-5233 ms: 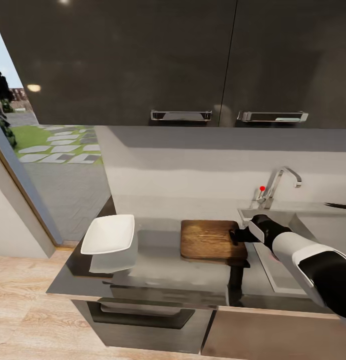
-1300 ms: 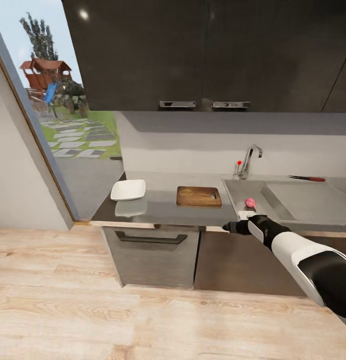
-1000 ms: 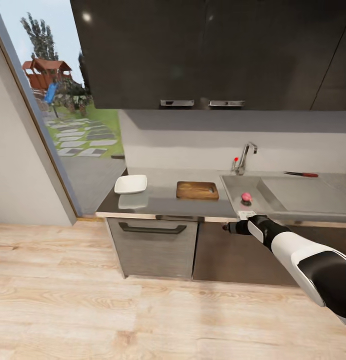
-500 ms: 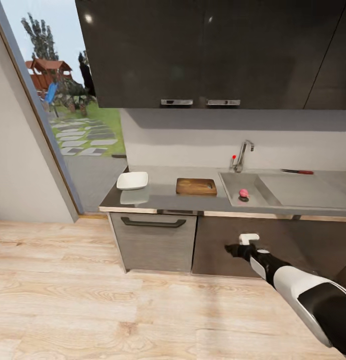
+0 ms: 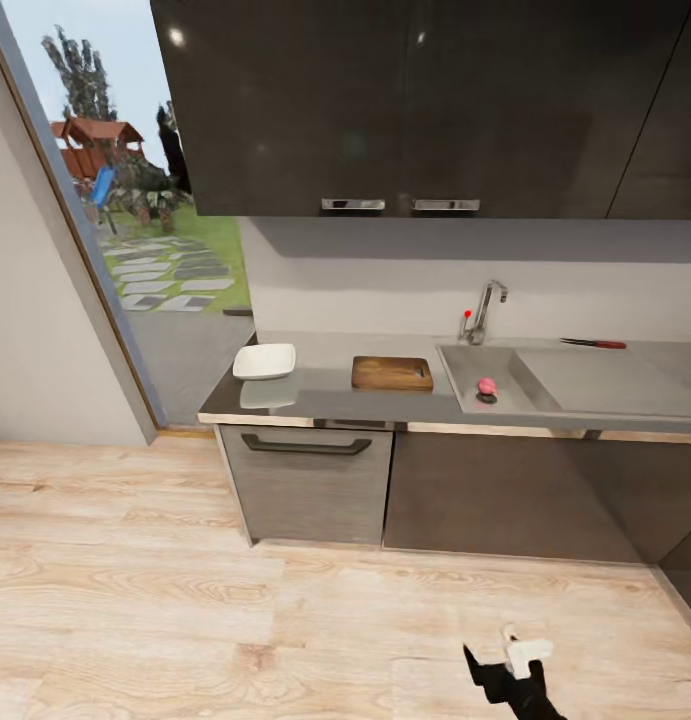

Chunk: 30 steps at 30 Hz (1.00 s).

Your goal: In the kitchen, take the Vidalia onion out of the sink, dice it on the chopping board with the paring knife, put the diced onion into the bowl on the countertop, then place both the paring knife and the chopping board into the sink.

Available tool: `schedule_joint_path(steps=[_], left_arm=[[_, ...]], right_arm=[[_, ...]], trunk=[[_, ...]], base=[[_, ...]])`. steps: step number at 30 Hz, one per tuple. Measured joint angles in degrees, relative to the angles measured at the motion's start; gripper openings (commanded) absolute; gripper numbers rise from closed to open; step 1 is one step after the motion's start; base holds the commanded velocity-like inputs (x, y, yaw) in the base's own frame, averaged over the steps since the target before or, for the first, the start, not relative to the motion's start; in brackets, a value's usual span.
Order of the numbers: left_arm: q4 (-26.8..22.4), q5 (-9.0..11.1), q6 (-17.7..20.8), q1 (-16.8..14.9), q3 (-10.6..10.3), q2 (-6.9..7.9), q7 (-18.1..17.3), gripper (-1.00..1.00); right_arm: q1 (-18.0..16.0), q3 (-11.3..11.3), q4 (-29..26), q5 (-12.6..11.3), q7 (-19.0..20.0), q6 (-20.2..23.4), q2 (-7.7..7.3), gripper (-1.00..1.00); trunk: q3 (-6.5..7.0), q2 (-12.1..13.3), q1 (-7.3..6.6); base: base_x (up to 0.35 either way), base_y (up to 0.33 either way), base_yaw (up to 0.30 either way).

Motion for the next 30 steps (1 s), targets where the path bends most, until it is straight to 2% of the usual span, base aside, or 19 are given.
schedule_joint_path(steps=[2, 4, 8, 10, 12, 14, 17, 18, 21, 23, 24, 30], left_arm=[[-3.14, 0.03, 0.06, -0.01, -0.01, -0.09, 0.08, 1.00], [-6.85, 0.05, 0.14, -0.01, -0.01, -0.15, 0.20, 1.00], [-10.49, 0.02, 0.21, -0.01, 0.00, -0.48, 1.95, 1.00], [-12.33, 0.00, 0.41, -0.02, -0.01, -0.91, 3.98, 1.00], [-14.16, -0.01, 1.12, -0.01, -0.01, -1.32, 5.44, 1.00], [-18.19, -0.07, 3.92, -0.01, 0.00, -2.25, 7.19, 1.00], [-25.72, -0.14, 11.54, -0.01, -0.04, -3.57, 8.34, 1.00], [-29.73, -0.17, 16.27, -0.02, -0.05, -3.99, 8.57, 1.00], [-37.75, -0.21, 25.22, -0.08, -0.33, -4.88, 8.77, 1.00], [-44.65, -0.52, 31.86, -0.15, -1.97, -5.96, 8.69, 1.00], [-47.82, -0.73, 33.97, -0.19, -3.48, -6.39, 8.72, 1.00], [-57.51, -2.09, 38.88, -0.41, -9.22, -7.84, 10.24, 1.00]], right_arm=[[3.59, 0.11, 0.02, 0.02, -0.08, -4.93, 0.55, 1.00], [8.77, 0.34, 0.12, 0.15, -0.33, -11.80, 2.43, 1.00], [15.10, 0.37, 0.26, 0.18, -2.36, -22.76, 5.87, 1.00], [16.88, 0.12, 0.17, -0.01, -4.29, -23.42, 7.19, 1.00], [17.57, -0.24, 0.06, -0.22, -5.85, -23.42, 7.70, 1.00], [18.14, -0.56, -0.25, -0.42, -8.29, -23.42, 8.12, 1.00], [18.50, -0.73, -0.70, -0.79, -11.24, -23.44, 8.26, 1.00], [18.58, -0.83, -0.86, -0.95, -12.34, -23.45, 8.12, 1.00], [18.68, -0.75, -1.09, -0.96, -13.63, -23.47, 7.83, 1.00], [18.72, -0.72, -1.16, -0.91, -14.12, -23.47, 7.71, 1.00], [18.74, -0.67, -1.17, -0.84, -14.23, -23.47, 7.69, 1.00], [18.78, -0.53, -1.19, -0.66, -14.29, -23.47, 7.66, 1.00]], trunk=[[0.00, 0.00, 0.00], [0.00, 0.00, 0.00], [0.00, 0.00, 0.00], [0.00, 0.00, 0.00], [0.01, 0.00, 0.00], [0.01, 0.00, 0.00], [0.01, 0.00, 0.00], [0.02, 0.00, 0.00], [0.02, 0.01, 0.00], [0.02, 0.01, 0.00], [0.02, 0.01, 0.00], [0.02, 0.01, 0.00]], base=[[0.000, 0.000, 0.000], [0.000, 0.000, 0.000], [0.000, 0.000, 0.000], [0.000, 0.000, 0.000], [0.000, 0.000, 0.000], [0.000, 0.000, 0.000], [0.000, 0.000, 0.000], [0.000, 0.000, 0.000], [0.000, 0.000, 0.000], [0.000, 0.000, 0.000], [0.000, 0.000, 0.000], [0.000, 0.000, 0.000]])
